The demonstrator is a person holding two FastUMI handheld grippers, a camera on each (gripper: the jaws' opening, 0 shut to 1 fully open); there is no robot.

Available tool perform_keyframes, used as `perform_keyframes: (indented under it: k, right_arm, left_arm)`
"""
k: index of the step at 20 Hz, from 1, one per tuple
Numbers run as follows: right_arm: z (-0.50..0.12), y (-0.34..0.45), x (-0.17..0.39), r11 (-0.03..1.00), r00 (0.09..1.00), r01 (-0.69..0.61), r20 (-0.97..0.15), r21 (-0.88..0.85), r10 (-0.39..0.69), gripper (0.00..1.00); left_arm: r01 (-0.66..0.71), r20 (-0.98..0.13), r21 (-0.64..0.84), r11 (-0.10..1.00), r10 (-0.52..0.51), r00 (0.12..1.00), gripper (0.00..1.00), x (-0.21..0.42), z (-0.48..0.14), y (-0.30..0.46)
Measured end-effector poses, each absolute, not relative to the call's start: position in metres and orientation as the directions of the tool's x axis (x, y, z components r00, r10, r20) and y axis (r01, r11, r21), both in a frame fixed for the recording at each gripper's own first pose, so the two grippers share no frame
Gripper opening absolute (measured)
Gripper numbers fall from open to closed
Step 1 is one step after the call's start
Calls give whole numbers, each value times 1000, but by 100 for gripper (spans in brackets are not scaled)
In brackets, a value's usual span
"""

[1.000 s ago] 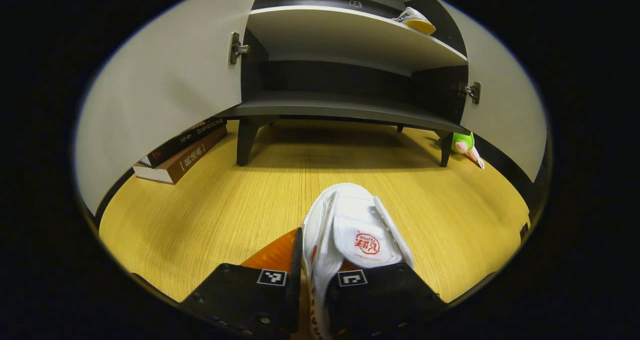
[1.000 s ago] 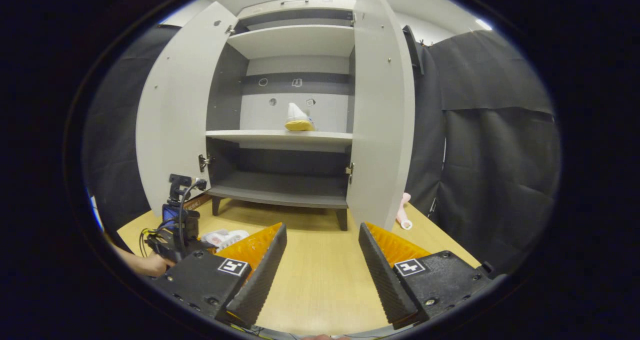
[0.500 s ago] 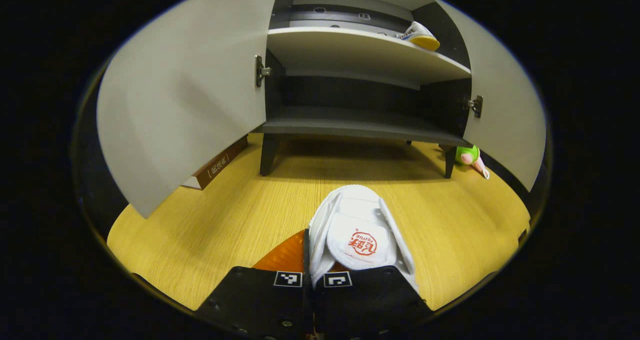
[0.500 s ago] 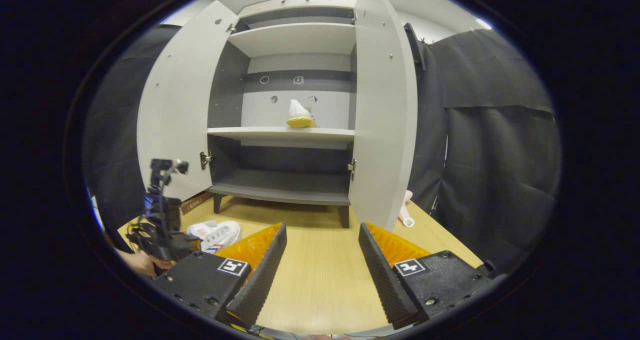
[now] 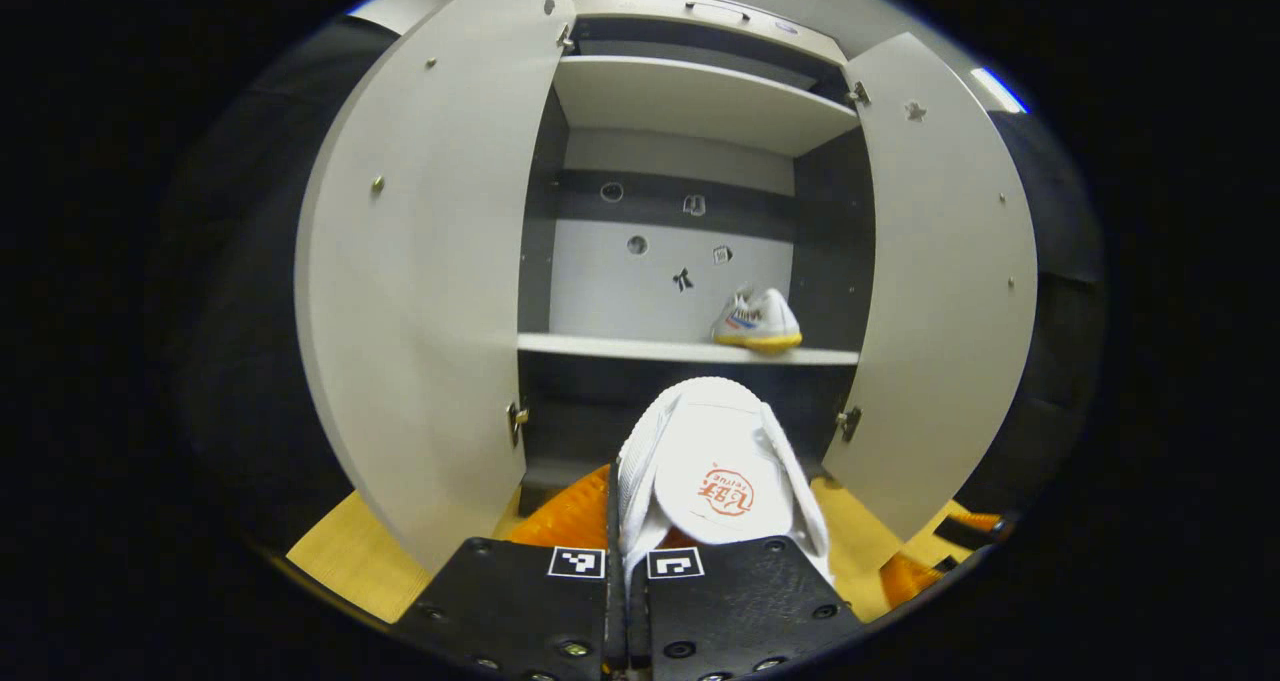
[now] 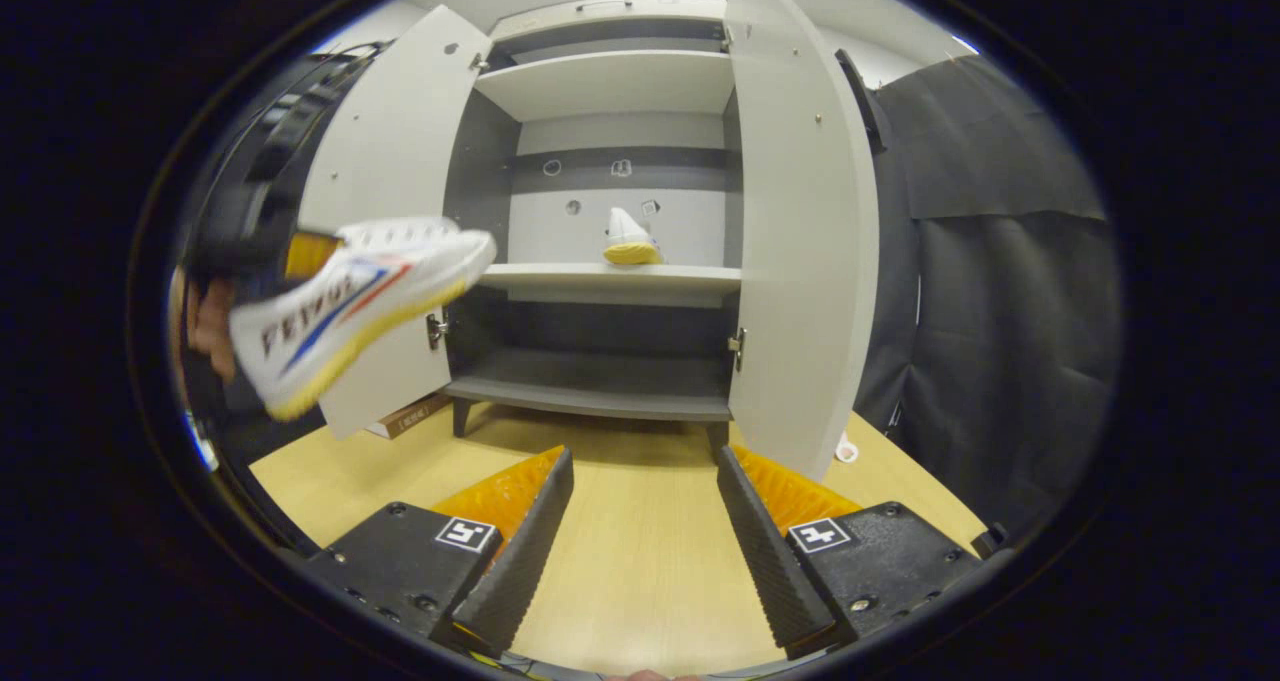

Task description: Grab one shoe with the right hand and put it into the shoe cabinet, grab the other shoe with the left hand and put it into the shoe cabinet; then close the right door with the right hand and the left door with the left hand.

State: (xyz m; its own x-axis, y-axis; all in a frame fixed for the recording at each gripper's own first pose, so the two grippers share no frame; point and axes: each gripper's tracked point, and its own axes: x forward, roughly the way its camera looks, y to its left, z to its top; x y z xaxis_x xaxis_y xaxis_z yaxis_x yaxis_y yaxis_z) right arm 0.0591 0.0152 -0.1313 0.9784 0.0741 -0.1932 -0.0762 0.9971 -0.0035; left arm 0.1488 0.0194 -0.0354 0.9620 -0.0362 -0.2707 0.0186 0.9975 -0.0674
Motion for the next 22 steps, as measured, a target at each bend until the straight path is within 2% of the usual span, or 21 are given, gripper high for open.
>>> perform_keyframes:
  k: [4,6,9,12,22]
  right_arm:
    - [-123,13,59,997,982,-76,-173,-1,75,92]
    - [-120,10,57,998,984,-70,-166,-5,68,92]
    - [-118,3,56,999,986,-52,-158,-9,50,92]
    - [-120,-6,56,1000,986,-29,-164,-10,27,92]
    - [-131,-34,64,998,979,54,-197,-25,-58,92]
  left_arm:
    - [13,-255,-59,998,-28,966,1,222,24,14]
    - [13,-301,-53,999,-28,953,1,261,26,14]
    - [-7,-403,-65,998,-20,915,1,318,9,17]
    - [-56,-491,-11,998,44,870,1,362,-16,32]
    - [-146,-625,58,988,150,766,1,455,-72,54]
